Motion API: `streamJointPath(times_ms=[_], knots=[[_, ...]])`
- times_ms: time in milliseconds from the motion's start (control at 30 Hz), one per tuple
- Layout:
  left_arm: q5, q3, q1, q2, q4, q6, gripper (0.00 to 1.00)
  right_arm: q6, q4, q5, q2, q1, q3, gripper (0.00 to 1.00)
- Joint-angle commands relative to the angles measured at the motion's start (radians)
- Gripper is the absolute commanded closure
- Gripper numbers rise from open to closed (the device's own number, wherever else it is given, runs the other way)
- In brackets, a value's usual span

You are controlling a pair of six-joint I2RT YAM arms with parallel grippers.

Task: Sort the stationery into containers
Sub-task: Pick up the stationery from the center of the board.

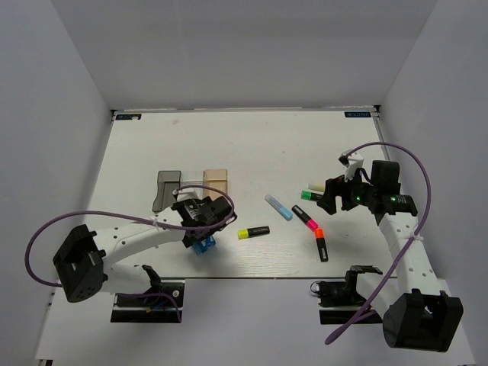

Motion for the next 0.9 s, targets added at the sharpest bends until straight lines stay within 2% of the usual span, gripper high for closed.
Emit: streamJointPath(times_ms=[0, 167, 367, 600, 867], knots=[[0.005, -0.028, 0.009, -0.002, 0.012, -0.089, 0.06, 0.000, 0.030, -0.013, -0.010, 0.000, 0.021, 0.10], [-0.019, -0.007, 0.009, -0.010, -0.037, -0.072, 0.02, -0.004, 0.022, -0.016, -0.010, -0.002, 0.019, 0.10], [-0.036, 0.011, 0.007, -0.019, -0.083, -0.063, 0.02, -0.003, 0.027, -0.014, -0.012, -0.003, 0.018, 0.10], [-0.042, 0.024, -0.057, -0.013, -0.146, -0.110, 0.01, 0.006, 0.025, -0.016, -0.004, -0.002, 0.019, 0.10], [-0.012, -0.099, -0.033, 0.007, -0.063, -0.143, 0.01, 0.008, 0.028, -0.014, -0.015, -0.005, 0.016, 0.10]])
